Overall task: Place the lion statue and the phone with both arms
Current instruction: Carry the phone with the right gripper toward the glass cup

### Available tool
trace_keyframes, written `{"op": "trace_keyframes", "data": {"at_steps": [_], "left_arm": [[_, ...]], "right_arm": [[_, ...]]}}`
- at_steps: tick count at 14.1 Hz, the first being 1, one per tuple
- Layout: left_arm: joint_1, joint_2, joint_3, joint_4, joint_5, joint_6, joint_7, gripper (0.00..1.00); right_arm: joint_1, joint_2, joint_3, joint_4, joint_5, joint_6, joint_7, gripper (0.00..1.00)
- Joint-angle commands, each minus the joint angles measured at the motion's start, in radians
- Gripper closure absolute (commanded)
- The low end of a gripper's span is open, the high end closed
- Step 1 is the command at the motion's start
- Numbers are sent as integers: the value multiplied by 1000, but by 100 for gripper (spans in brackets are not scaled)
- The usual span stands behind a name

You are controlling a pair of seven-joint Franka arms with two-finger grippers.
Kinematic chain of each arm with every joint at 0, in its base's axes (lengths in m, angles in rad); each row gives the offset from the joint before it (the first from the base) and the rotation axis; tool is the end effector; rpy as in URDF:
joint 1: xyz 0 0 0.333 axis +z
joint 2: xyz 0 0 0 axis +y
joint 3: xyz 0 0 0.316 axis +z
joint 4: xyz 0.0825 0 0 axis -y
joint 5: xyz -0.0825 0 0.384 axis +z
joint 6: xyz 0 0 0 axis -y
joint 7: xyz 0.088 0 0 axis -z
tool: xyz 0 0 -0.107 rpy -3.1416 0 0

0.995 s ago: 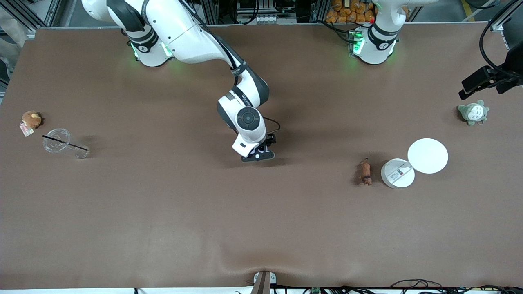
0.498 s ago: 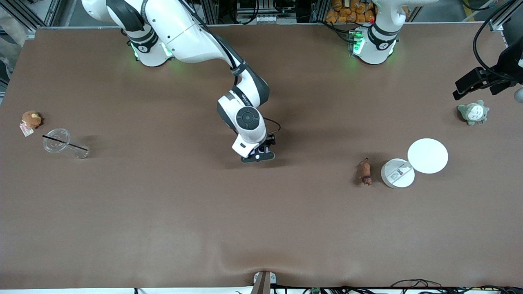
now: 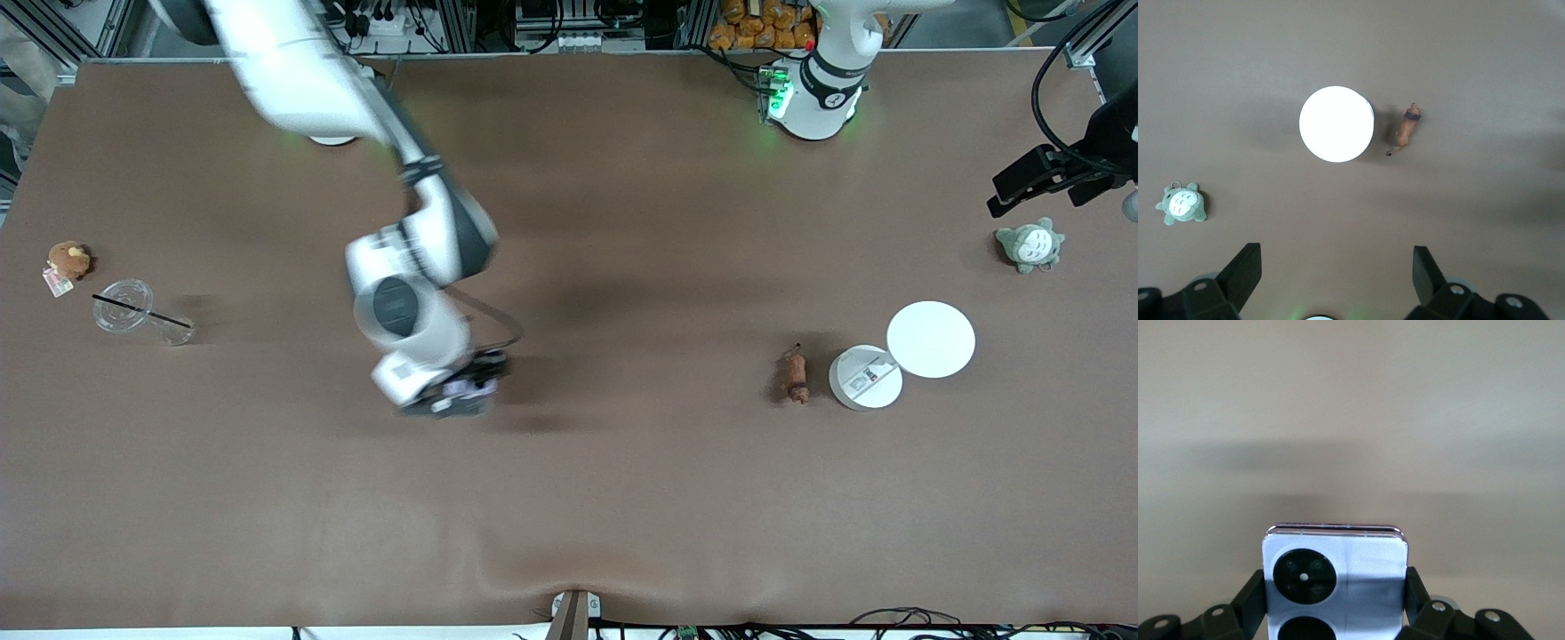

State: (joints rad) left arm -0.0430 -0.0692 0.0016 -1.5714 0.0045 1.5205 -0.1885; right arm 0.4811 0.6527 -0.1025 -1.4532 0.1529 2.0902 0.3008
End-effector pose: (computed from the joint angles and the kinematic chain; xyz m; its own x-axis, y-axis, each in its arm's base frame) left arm 0.5274 -0.0213 0.6572 0.9890 0.1468 0.0188 0.1468 -0.9892 -0.0009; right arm 0.6579 0.2839 0.3026 0.9992 0.0227 -0.0334 0.0205 -0.9978 -0.0624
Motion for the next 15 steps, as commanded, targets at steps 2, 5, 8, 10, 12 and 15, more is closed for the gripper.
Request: {"op": "trace_keyframes", "data": {"at_steps": [2, 5, 8, 10, 12, 15], "left_arm": [[-2, -7, 1, 10, -15, -19, 7, 0], [2, -9, 3, 10, -15, -39, 26, 0], [2, -6, 1, 10, -15, -59, 29, 0], [-3, -6, 1, 14, -15, -59, 29, 0], [-6, -4, 1, 13, -15, -59, 29, 0], [-6, -4, 1, 10, -14, -63, 29, 0]], "right_arm": [[-174, -35, 23, -36, 2, -30, -182, 79], [-271, -22, 11, -39, -22, -38, -190, 80], [-407, -16, 12, -42, -58, -51, -346, 78], [-490, -9, 10, -73, -59, -72, -423, 79], [-541, -5, 10, -108, -59, -72, -465, 80], [-576, 4, 10, -159, -61, -76, -465, 80]]}}
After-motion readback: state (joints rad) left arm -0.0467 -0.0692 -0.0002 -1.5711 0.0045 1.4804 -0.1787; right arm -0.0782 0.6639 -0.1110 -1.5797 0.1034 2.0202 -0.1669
